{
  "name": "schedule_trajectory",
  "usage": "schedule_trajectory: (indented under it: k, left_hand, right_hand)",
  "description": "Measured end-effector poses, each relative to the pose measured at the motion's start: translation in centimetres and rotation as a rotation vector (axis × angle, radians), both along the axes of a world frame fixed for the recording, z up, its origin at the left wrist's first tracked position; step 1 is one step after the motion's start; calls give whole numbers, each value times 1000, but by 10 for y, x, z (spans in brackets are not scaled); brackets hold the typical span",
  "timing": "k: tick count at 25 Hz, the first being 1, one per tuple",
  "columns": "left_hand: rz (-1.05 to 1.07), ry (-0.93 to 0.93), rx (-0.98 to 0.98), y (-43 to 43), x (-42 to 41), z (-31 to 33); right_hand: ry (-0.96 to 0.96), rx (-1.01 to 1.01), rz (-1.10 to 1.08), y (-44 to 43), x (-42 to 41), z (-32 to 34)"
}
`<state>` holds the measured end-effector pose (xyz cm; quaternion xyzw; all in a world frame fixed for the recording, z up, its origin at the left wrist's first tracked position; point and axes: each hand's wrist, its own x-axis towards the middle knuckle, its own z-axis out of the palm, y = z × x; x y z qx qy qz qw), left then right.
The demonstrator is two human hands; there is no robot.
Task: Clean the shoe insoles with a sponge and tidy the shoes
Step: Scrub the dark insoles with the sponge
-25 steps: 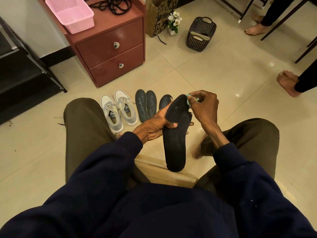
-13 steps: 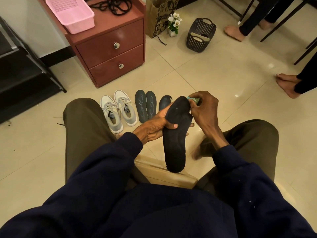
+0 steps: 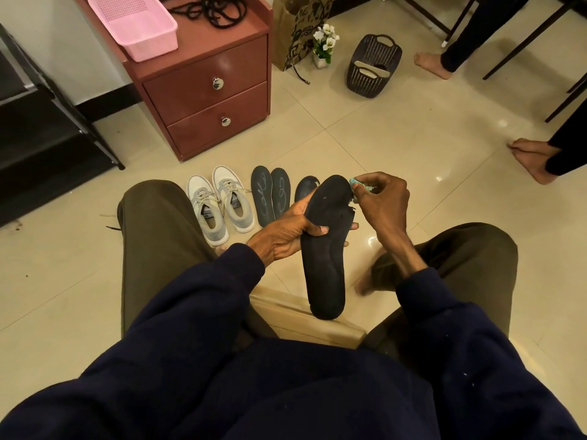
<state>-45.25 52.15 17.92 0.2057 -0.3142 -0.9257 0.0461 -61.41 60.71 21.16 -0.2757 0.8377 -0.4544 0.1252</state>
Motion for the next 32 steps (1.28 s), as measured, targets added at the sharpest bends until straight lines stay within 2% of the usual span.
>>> schedule_trajectory:
  k: [2,3,11,15,20,23,25,29,32]
  left_hand:
    - [-2,-2,-13,1,1,3]
    - [0,-14,-26,1,0,3]
    - [38,-122,-41,6,2,19]
    - [42,-107,-9,4,0,11]
    - [17,-113,-58,4,0,7]
    - [20,-122,-91,1,0,4]
    - [17,-83,-23,-1,1,2]
    - [-52,47,151,-4,4,7]
    - [-31,117,310,1,3,13]
  right_hand:
    - [-120,16,-52,1,-3,-2]
    - [-114,13,-58,1,-2,-1]
    - [315,-16,165,-3,9,2]
    - [323,-82,148,-1,2,3]
    - [324,-24,292,-6,22,-5]
    - [331,-24,527,-7,33,2]
    - [379,24,616,-8,32,5]
    - [411,93,347,-4,12,-1]
    - [372,50,290,-2,18,-2]
